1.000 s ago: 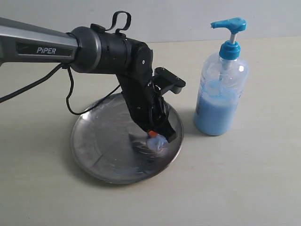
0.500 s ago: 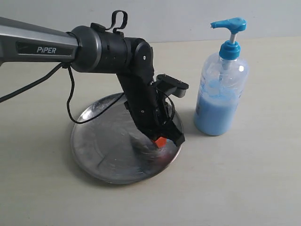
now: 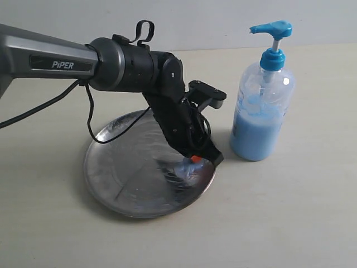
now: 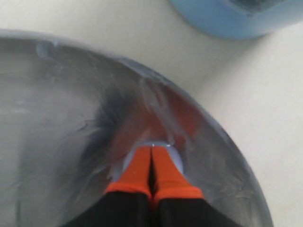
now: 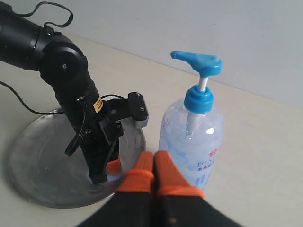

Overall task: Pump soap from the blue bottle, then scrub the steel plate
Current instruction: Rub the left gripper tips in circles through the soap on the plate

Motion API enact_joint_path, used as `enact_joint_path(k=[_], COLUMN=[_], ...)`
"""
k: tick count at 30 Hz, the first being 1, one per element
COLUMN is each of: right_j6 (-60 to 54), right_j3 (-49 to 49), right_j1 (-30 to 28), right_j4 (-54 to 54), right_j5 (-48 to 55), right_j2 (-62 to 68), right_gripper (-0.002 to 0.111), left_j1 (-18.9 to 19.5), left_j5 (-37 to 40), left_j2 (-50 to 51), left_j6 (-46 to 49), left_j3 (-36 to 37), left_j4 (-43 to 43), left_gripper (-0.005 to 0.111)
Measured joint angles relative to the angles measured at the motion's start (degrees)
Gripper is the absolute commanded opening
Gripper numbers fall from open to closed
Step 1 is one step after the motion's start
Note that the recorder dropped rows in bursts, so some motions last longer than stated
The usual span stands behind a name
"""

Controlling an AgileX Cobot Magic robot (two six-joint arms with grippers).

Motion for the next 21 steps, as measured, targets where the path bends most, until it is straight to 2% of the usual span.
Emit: enact_joint_path(k=[10,15,21], right_j6=[0.00,0.00,0.00], right_j3=[0.00,0.00,0.00], right_j1=[0.00,0.00,0.00], right_j4=[0.00,0.00,0.00], right_j5=[0.00,0.00,0.00], right_j2=[0.00,0.00,0.00], right_gripper=[0.000,0.000,0.000], left_j1=[0.00,0.00,0.00], left_j5=[6.68,10.90,12.02], left_j2=[-0.21,-0.33,-0.33], left_j6=[-1.25,-1.91,-2.12], left_j3=[-0.59,-0.59,-0.59], left_j4=[8.49,8.44,3.31], left_gripper=[0.000,0.000,0.000])
